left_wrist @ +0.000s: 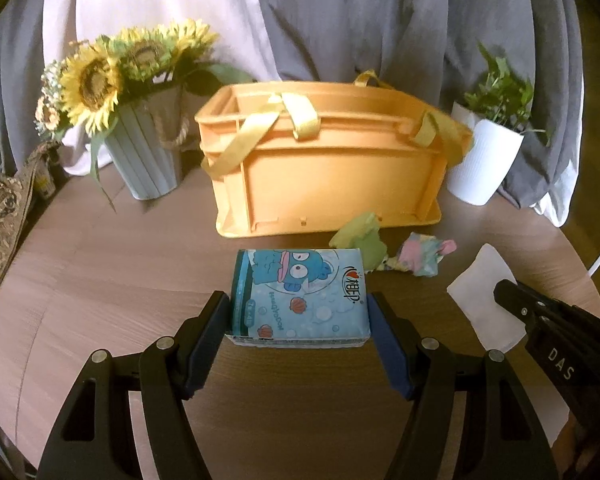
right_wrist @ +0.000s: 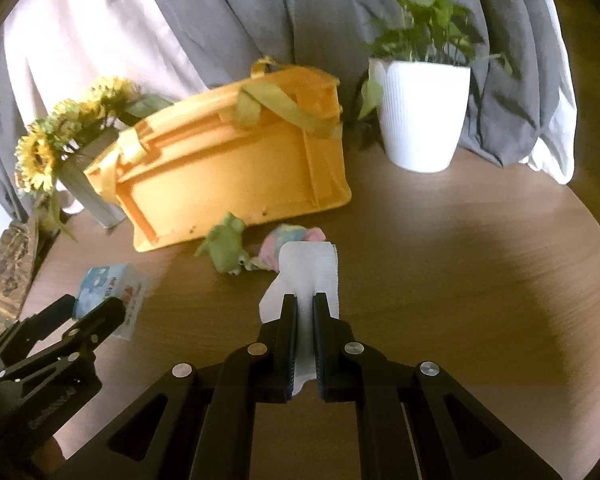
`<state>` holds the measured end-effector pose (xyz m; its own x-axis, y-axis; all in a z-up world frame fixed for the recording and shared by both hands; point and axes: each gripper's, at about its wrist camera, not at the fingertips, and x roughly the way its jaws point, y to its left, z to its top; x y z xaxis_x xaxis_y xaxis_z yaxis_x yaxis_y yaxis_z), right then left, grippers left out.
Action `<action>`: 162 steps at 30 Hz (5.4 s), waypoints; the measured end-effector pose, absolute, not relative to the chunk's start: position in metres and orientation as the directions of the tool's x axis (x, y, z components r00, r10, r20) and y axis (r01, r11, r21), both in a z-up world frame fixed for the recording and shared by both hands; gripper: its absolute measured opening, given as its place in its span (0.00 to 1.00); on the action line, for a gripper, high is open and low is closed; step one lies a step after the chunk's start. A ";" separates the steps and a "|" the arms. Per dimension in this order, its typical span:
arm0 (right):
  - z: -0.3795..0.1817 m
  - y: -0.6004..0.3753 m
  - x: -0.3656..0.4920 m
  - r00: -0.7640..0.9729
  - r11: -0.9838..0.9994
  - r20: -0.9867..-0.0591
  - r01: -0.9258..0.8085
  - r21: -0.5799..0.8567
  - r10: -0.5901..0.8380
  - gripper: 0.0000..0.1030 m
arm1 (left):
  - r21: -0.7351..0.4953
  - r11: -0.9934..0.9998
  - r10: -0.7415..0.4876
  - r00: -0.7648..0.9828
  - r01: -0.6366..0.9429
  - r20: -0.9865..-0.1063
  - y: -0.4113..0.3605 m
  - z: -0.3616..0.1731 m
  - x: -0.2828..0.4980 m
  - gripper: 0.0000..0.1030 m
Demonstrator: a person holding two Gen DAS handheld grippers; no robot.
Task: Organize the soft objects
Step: 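Lift the tissue pack and napkin and carry both over the orange crate, then lower both items into the crate and open both grippers, then withdraw both tools from the crate toward the last two items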
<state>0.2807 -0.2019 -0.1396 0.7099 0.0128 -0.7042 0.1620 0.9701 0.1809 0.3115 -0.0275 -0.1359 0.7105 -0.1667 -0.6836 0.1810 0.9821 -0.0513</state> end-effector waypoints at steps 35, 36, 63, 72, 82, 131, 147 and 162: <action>-0.029 -0.183 0.279 0.881 0.971 -0.473 0.107 0.212 0.006 0.09 | -0.064 0.975 -0.216 0.864 0.211 -0.455 -0.006 -0.024 0.309 0.67; -0.027 -0.182 0.281 0.884 0.972 -0.468 0.106 0.211 0.005 0.09 | -0.063 0.975 -0.218 0.867 0.212 -0.448 -0.005 -0.021 0.310 0.67; 0.015 -0.189 0.329 0.949 0.976 -0.317 0.068 0.209 0.002 0.09 | -0.040 0.975 -0.218 0.917 0.218 -0.334 -0.011 0.014 0.364 0.67; 0.010 -0.194 0.357 0.949 0.977 -0.315 0.060 0.206 0.008 0.09 | -0.033 0.974 -0.223 0.918 0.225 -0.328 -0.019 0.015 0.391 0.67; 0.001 -0.197 0.394 0.945 0.980 -0.324 0.030 0.197 0.036 0.09 | -0.032 0.976 -0.213 0.910 0.216 -0.357 -0.024 0.004 0.423 0.67; -0.047 -0.209 0.469 0.874 0.977 -0.485 0.078 0.198 0.029 0.43 | -0.018 0.976 -0.199 0.854 0.217 -0.481 -0.035 -0.050 0.480 0.75; -0.022 -0.214 0.412 0.894 0.972 -0.447 0.116 0.203 -0.013 0.47 | -0.014 0.969 -0.226 0.870 0.245 -0.438 -0.033 -0.027 0.427 0.75; -0.024 -0.213 0.364 0.885 0.971 -0.465 0.127 0.202 -0.019 0.48 | -0.025 0.963 -0.247 0.849 0.267 -0.466 -0.033 -0.029 0.380 0.75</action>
<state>0.3635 -0.2130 -0.0242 0.8850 -0.0190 -0.4651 0.1273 0.9710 0.2024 0.3798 -0.0332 -0.0294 0.8492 -0.2474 -0.4664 0.2671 0.9633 -0.0246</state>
